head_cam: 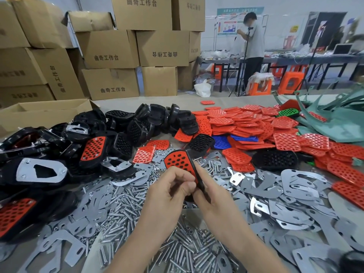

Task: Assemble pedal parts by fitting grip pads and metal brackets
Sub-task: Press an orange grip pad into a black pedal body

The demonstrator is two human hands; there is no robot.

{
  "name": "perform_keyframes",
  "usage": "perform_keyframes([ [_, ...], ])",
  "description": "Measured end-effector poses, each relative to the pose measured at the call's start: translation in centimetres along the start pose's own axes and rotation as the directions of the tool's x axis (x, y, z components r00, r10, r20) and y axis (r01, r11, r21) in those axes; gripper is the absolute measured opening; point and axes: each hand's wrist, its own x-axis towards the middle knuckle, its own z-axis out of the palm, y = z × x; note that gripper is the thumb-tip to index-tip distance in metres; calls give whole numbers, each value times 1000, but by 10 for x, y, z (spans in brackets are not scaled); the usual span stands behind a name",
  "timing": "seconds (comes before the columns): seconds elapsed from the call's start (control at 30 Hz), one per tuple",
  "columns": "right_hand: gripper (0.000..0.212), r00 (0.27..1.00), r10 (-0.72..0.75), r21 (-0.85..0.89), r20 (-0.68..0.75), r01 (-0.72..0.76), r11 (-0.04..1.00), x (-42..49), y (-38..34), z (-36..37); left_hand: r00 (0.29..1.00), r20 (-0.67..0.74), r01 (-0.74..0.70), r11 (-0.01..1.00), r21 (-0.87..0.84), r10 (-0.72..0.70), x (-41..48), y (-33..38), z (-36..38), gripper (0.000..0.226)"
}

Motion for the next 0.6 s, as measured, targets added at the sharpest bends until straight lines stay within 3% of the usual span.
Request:
perform_keyframes([
  [0.17,66,999,18,61,28,-19,998,0,-3,3,992,-89,-77,989,129,89,1,-1,1,29],
  [0.3,61,999,1,118,49,-6,993,1,-7,4,982,-186,9,982,188,26,5,-8,-4,26],
  [0.4,59,999,-15,208,47,4,978,2,-10,2,981,-183,-20,970,241,66,7,-10,-6,19],
  [0.5,53,995,101,367,15,-99,925,4,-6,-5,959,-251,-51,948,314,135,10,-7,-20,13],
  [0.6,40,959,281,573,-42,-207,793,11,0,-15,957,-264,34,861,508,118,15,-15,-46,21],
])
